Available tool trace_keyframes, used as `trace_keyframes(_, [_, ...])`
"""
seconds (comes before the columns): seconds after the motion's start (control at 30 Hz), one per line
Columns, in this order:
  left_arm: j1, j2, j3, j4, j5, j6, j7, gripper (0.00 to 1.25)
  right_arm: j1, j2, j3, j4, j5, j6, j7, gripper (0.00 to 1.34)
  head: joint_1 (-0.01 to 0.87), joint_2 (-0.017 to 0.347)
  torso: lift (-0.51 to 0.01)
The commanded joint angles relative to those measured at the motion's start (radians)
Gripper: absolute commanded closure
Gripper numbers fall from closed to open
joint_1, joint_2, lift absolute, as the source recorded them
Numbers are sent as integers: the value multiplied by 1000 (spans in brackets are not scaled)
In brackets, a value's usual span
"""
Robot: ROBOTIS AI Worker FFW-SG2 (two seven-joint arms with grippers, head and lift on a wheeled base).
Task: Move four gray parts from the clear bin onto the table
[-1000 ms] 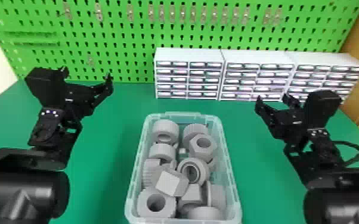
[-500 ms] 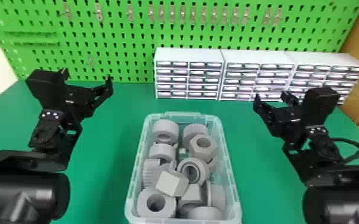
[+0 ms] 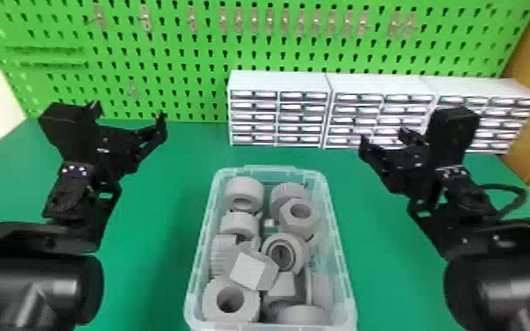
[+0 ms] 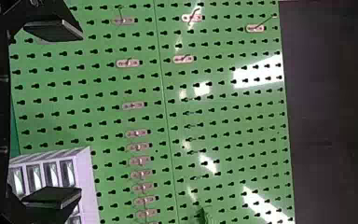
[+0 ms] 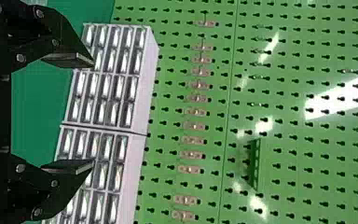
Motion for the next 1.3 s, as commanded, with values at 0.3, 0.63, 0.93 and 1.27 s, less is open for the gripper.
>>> trace_keyframes(0.3, [1,0,0,0,-3,1,0,113,-53,5,103,-64,-38,299,-4,493,678,34,-50])
trace_keyframes(0.63, [12,0,0,0,-3,3,1,113,-47,18,102,-124,-124,477,-113,492,678,34,-50])
trace_keyframes(0.93, [12,0,-5,0,0,3,0,113,-18,34,79,-179,-225,631,-251,492,678,34,-50])
trace_keyframes(1.27, [14,0,-7,0,1,6,0,113,-16,35,37,-193,-331,769,-350,492,678,34,-50])
